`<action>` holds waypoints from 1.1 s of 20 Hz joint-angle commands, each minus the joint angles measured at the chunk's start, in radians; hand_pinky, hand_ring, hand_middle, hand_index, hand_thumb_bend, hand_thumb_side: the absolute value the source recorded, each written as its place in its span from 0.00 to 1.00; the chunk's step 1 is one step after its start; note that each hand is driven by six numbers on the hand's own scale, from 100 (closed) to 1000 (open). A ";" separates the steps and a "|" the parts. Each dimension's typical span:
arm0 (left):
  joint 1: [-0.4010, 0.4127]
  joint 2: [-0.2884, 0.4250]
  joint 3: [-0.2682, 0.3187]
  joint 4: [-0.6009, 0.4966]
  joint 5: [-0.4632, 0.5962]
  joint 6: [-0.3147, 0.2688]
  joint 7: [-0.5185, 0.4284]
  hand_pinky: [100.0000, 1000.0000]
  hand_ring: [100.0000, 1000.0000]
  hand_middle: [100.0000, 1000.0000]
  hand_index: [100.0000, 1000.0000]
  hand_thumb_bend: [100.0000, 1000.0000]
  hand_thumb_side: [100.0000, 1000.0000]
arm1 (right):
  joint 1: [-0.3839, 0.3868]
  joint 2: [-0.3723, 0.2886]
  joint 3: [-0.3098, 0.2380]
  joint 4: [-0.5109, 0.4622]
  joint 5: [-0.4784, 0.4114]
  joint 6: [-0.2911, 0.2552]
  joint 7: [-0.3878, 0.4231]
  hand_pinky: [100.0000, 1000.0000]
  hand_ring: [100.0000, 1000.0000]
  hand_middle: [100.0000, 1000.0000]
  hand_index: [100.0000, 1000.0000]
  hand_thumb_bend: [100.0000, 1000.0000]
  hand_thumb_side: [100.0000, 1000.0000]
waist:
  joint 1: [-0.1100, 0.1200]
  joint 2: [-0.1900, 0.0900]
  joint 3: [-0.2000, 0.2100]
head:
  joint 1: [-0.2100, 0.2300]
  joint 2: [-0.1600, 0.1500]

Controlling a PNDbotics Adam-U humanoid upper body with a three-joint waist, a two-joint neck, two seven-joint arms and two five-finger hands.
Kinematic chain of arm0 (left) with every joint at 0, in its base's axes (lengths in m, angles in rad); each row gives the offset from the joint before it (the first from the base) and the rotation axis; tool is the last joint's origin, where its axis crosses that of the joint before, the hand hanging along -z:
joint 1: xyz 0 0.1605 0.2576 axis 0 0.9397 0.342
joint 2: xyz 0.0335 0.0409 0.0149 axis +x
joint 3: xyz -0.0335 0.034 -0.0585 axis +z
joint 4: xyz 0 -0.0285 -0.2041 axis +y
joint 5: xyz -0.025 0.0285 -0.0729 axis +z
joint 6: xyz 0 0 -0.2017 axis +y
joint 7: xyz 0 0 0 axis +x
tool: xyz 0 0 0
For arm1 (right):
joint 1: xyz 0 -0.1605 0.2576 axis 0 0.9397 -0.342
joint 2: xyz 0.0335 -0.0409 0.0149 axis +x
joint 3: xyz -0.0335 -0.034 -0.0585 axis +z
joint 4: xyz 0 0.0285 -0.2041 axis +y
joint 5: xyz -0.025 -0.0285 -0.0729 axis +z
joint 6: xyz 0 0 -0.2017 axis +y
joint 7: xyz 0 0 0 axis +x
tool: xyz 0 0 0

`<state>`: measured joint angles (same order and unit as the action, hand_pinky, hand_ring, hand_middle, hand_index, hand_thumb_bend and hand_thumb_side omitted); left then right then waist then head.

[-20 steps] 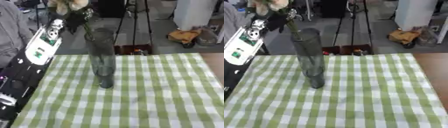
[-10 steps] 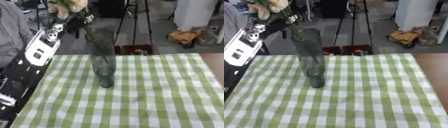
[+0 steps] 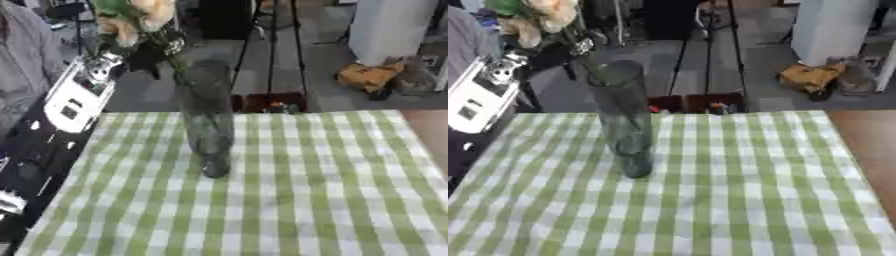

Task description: Arrange flowers into the vase.

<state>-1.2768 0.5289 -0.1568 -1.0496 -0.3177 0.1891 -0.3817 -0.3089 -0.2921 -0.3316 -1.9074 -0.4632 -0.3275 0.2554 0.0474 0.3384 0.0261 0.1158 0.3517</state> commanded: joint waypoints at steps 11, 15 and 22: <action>-0.005 0.042 0.000 -0.007 -0.036 -0.005 -0.099 0.59 0.86 0.83 1.00 0.00 0.82 | -0.001 -0.003 0.004 -0.036 0.016 0.013 -0.013 0.61 0.62 0.50 0.79 0.00 1.00 | 0.005 -0.035 0.004 | -0.007 0.004; -0.003 0.046 0.001 -0.008 -0.029 -0.009 -0.124 0.61 0.87 0.85 1.00 0.00 0.83 | 0.000 -0.001 0.005 -0.040 0.017 0.017 -0.016 0.61 0.62 0.50 0.79 0.00 1.00 | 0.007 -0.038 0.007 | -0.008 0.004; 0.010 0.053 0.001 -0.006 -0.030 -0.007 -0.142 0.62 0.88 0.87 1.00 0.00 0.84 | 0.002 0.001 0.005 -0.046 0.018 0.022 -0.024 0.60 0.62 0.50 0.79 0.00 1.00 | 0.008 -0.042 0.009 | -0.009 0.004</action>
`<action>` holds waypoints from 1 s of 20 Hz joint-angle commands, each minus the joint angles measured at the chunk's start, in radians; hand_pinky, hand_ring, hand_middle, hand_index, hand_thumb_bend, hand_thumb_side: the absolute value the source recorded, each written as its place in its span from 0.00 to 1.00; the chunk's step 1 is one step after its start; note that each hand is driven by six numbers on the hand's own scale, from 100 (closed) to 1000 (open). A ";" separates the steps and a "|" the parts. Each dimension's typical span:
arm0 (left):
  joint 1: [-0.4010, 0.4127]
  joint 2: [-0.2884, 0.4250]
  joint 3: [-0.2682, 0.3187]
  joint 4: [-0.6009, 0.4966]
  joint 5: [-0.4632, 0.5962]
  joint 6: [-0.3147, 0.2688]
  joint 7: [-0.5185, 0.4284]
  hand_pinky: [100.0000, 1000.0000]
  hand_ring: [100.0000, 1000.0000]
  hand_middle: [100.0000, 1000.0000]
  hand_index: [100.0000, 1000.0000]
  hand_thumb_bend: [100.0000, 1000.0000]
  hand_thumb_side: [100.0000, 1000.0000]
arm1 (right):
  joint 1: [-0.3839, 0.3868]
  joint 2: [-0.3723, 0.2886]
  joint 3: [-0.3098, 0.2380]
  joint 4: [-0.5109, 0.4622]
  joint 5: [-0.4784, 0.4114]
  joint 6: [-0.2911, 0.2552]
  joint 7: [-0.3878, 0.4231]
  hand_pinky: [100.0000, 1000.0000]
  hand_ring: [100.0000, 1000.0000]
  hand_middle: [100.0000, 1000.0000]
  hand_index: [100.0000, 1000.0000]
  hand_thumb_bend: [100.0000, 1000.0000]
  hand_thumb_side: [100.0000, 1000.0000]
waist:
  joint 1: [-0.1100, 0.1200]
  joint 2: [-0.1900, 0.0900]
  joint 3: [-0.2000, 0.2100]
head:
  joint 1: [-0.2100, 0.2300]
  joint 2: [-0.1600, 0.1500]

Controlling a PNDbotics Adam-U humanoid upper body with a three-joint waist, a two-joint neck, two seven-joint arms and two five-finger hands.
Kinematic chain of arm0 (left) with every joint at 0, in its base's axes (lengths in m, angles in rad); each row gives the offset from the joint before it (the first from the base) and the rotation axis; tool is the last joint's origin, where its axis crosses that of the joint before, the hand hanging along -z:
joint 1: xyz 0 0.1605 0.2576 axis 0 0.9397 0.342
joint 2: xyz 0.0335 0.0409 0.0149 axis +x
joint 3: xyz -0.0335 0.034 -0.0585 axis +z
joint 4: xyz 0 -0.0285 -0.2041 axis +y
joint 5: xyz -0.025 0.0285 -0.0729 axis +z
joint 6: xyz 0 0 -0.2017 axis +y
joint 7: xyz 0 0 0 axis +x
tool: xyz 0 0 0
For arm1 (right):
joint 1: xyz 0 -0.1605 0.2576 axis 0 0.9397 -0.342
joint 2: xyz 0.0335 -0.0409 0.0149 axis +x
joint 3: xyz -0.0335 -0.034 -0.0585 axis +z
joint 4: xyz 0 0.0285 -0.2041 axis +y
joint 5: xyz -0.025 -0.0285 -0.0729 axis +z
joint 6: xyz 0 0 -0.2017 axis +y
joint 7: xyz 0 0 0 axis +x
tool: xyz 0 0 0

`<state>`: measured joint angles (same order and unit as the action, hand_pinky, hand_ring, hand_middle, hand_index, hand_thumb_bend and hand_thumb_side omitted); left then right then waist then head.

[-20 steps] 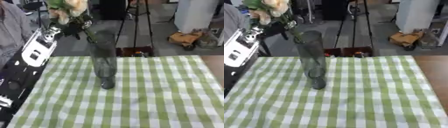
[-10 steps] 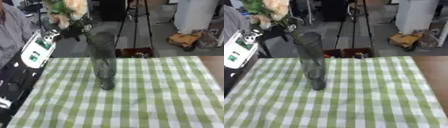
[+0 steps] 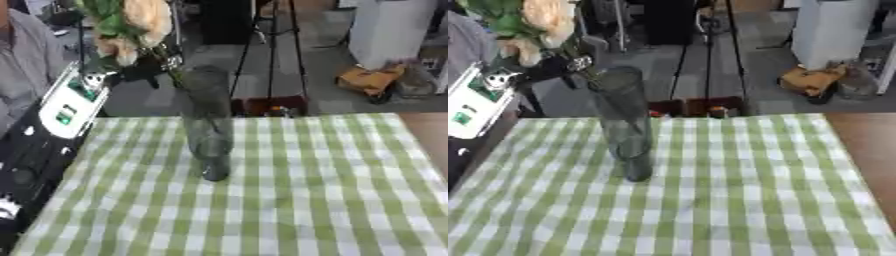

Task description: Arrange flowers into the vase.

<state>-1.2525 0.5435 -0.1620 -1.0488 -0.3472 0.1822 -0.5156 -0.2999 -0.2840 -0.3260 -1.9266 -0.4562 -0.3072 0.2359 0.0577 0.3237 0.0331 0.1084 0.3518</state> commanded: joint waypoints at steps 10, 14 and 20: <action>-0.002 0.048 0.001 -0.012 -0.009 -0.010 -0.042 0.64 0.89 0.89 1.00 0.00 0.85 | -0.005 -0.003 0.001 -0.030 0.012 0.004 -0.011 0.60 0.62 0.50 0.79 0.00 1.00 | -0.004 -0.034 0.007 | -0.003 0.005; 0.003 0.051 -0.002 -0.017 -0.013 -0.018 -0.061 0.66 0.91 0.91 1.00 0.00 0.86 | -0.004 -0.003 0.002 -0.030 0.013 0.006 -0.012 0.60 0.62 0.50 0.79 0.00 1.00 | -0.004 -0.034 0.008 | -0.002 0.004; 0.005 0.050 0.003 -0.021 0.001 -0.040 -0.064 0.66 0.91 0.94 1.00 0.00 0.94 | -0.003 -0.002 0.002 -0.030 0.015 0.006 -0.011 0.60 0.62 0.50 0.79 0.00 1.00 | -0.004 -0.034 0.008 | 0.000 -0.001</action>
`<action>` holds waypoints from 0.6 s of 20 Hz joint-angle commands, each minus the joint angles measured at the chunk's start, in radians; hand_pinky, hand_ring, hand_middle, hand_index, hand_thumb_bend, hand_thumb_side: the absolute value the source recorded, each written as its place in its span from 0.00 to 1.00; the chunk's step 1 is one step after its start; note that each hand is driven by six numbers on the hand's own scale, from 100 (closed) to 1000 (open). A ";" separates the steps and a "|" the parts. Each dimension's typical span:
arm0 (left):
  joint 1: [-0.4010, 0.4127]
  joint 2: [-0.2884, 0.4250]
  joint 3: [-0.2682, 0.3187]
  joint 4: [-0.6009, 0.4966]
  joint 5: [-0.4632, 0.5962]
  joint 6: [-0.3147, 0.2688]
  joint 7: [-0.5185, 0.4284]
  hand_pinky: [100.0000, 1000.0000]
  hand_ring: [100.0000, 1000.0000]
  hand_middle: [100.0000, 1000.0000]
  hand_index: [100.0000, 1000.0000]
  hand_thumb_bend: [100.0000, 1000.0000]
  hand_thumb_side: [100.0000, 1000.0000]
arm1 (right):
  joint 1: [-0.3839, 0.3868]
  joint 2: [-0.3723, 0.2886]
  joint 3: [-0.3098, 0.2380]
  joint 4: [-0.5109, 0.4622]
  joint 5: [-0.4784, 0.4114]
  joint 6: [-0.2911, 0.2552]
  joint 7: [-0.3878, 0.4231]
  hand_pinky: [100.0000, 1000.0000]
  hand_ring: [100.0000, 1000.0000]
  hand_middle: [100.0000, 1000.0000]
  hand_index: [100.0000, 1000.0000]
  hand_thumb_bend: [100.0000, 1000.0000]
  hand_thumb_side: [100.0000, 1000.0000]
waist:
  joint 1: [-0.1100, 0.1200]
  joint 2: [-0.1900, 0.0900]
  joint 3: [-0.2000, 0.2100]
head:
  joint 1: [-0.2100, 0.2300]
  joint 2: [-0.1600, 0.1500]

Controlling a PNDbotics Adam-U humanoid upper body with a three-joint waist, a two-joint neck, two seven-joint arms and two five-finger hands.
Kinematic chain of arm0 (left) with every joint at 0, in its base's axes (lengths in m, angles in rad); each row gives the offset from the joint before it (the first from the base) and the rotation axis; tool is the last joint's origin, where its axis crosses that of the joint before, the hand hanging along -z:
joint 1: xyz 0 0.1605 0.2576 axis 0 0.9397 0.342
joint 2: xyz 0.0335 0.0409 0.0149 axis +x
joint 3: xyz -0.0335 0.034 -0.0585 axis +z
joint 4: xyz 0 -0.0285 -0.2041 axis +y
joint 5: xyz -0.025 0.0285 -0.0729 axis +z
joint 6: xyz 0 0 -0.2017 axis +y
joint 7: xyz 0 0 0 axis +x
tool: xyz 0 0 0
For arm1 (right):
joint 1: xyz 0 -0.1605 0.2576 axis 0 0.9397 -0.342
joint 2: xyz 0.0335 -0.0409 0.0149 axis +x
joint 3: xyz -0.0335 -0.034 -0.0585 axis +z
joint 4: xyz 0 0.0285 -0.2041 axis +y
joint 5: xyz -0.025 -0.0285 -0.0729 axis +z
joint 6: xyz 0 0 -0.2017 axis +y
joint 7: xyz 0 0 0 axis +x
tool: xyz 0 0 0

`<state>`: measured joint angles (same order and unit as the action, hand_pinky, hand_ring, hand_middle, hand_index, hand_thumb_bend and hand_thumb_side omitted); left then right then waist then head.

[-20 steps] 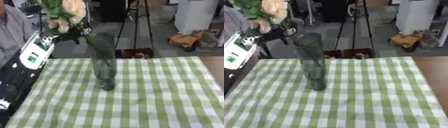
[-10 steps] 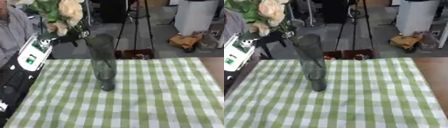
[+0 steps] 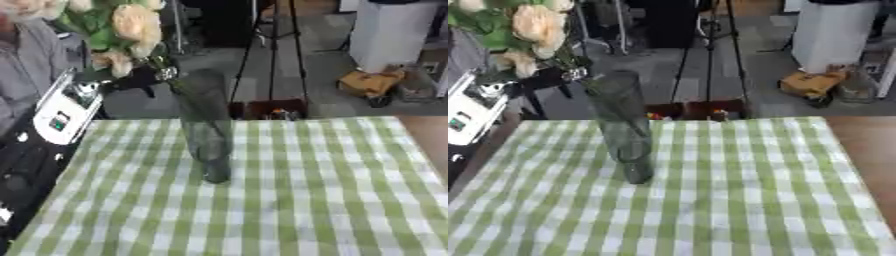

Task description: Arrange flowers into the vase.

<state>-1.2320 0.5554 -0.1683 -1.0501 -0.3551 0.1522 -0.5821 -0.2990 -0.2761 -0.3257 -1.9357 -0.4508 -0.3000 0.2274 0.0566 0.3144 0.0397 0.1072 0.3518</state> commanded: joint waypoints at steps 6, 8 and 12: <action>-0.016 0.038 0.010 -0.031 0.041 -0.066 0.023 0.77 1.00 1.00 1.00 0.00 0.99 | -0.003 -0.011 0.001 -0.021 0.012 0.000 -0.003 0.60 0.62 0.51 0.79 0.00 1.00 | -0.001 -0.021 -0.001 | 0.004 -0.004; -0.016 0.038 0.009 -0.029 0.038 -0.079 0.032 0.83 1.00 1.00 1.00 0.02 0.96 | -0.003 -0.012 0.001 -0.021 0.012 0.000 -0.004 0.60 0.62 0.51 0.79 0.00 1.00 | 0.000 -0.021 -0.001 | 0.004 -0.004; -0.015 0.040 0.006 -0.024 0.019 -0.091 0.039 0.86 1.00 1.00 1.00 0.10 0.91 | -0.003 -0.012 0.001 -0.022 0.011 0.001 -0.004 0.60 0.62 0.51 0.79 0.00 1.00 | 0.002 -0.020 -0.002 | 0.004 -0.004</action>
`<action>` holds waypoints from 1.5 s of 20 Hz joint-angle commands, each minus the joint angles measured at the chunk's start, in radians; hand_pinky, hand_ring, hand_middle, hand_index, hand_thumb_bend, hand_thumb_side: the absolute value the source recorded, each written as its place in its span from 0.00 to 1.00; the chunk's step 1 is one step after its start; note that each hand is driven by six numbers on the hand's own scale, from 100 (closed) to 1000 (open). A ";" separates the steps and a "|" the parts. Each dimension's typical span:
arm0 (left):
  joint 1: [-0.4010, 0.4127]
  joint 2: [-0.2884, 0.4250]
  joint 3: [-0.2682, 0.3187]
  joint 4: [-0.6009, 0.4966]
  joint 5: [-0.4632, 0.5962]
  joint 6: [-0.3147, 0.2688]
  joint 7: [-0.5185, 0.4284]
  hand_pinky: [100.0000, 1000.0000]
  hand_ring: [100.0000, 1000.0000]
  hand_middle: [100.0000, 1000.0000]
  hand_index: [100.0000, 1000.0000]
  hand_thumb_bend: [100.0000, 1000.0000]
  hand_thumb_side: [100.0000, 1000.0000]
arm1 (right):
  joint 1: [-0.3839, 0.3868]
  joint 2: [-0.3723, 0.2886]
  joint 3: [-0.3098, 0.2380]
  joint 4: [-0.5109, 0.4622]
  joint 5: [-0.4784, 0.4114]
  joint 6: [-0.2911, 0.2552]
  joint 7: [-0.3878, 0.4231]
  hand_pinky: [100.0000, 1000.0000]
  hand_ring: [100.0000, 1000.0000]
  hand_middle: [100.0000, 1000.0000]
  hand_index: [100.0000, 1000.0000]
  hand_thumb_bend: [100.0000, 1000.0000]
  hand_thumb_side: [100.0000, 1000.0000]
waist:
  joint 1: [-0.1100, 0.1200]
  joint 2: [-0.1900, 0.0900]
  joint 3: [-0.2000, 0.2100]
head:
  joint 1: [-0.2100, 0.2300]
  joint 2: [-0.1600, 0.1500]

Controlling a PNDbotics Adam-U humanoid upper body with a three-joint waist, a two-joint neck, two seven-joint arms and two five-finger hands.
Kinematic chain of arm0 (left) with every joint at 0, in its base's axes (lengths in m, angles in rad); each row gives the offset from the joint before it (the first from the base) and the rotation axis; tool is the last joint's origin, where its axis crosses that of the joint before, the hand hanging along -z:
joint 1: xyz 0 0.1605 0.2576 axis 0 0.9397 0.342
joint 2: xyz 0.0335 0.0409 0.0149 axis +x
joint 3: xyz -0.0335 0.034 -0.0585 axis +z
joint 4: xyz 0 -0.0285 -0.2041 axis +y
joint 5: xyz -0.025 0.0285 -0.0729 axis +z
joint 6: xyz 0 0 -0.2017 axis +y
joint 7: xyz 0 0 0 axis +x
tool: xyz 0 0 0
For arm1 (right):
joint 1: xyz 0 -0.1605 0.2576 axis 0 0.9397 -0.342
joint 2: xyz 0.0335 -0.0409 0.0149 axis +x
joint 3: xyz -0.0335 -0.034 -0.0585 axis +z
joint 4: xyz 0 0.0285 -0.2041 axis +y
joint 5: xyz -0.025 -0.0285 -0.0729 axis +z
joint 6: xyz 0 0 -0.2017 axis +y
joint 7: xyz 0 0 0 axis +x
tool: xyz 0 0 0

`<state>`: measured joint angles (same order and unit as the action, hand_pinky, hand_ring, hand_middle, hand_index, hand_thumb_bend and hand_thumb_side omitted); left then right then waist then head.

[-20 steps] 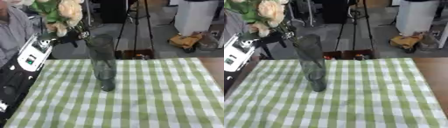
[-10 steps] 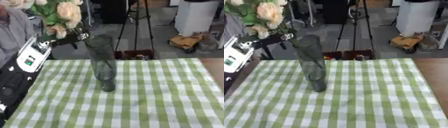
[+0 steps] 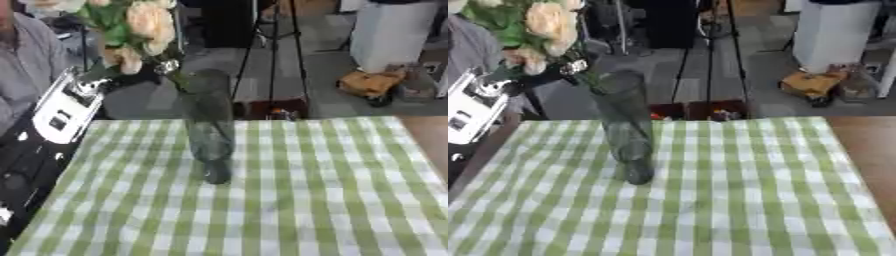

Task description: Arrange flowers into the vase.

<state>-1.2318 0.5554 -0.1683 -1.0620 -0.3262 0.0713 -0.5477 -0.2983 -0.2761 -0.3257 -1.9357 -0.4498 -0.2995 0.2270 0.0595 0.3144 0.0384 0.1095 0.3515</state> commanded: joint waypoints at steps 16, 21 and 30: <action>-0.005 0.050 0.006 0.008 -0.150 -0.002 0.024 0.95 1.00 1.00 1.00 0.38 0.82 | -0.001 -0.009 0.003 -0.031 0.010 0.007 -0.016 0.60 0.61 0.50 0.79 0.00 1.00 | 0.003 -0.026 0.000 | 0.003 -0.007; 0.001 0.057 0.007 0.006 -0.139 -0.004 -0.013 0.95 1.00 1.00 1.00 0.40 0.85 | 0.000 -0.009 0.004 -0.033 0.011 0.008 -0.018 0.60 0.61 0.50 0.79 0.00 1.00 | 0.004 -0.027 0.003 | 0.002 -0.008; 0.017 0.076 0.007 -0.003 -0.104 -0.007 -0.043 0.96 1.00 1.00 1.00 0.41 0.86 | 0.004 -0.008 0.003 -0.034 0.014 0.010 -0.020 0.60 0.61 0.50 0.79 0.00 1.00 | 0.003 -0.028 0.008 | 0.002 -0.006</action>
<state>-1.1981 0.5879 -0.1683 -1.0467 -0.4369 0.0659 -0.5851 -0.2900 -0.2757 -0.3202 -1.9474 -0.4438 -0.2897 0.2102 0.0652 0.3135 0.0438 0.1119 0.3510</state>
